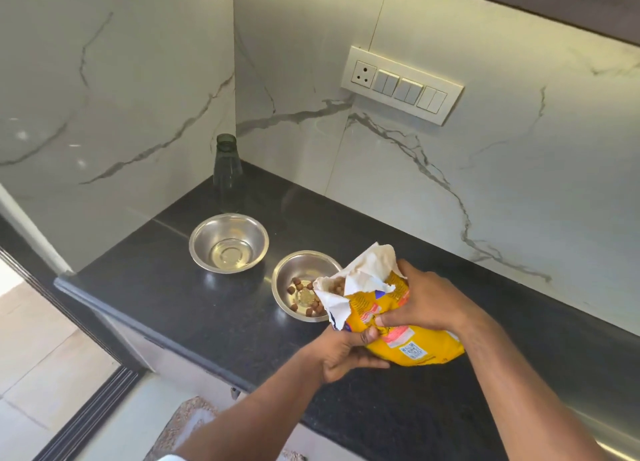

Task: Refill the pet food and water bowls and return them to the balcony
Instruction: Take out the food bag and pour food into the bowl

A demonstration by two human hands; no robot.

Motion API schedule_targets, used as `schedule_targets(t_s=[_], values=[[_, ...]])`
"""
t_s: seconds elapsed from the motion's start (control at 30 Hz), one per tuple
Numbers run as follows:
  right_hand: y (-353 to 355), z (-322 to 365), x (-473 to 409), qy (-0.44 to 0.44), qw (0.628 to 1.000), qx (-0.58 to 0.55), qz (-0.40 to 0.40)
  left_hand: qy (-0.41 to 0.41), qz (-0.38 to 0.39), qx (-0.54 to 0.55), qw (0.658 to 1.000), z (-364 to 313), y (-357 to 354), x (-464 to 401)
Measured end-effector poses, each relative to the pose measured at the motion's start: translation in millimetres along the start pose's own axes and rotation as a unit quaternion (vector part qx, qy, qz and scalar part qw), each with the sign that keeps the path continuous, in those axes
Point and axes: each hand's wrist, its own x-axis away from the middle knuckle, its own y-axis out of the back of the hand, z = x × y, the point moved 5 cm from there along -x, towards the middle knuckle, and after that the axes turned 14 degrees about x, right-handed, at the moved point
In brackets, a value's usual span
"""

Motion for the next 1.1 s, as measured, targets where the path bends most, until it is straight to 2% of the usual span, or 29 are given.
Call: schedule_targets(t_s=[0.6,1.1], values=[[32.1,51.0,-22.1,0.006,0.988,0.140,0.071,0.022,0.000,0.182,0.983,-6.0,-3.1,10.3],[38.1,58.0,-29.0,-0.001,0.981,0.157,0.112,0.037,-0.037,0.235,0.970,-3.0,-5.9,10.2]])
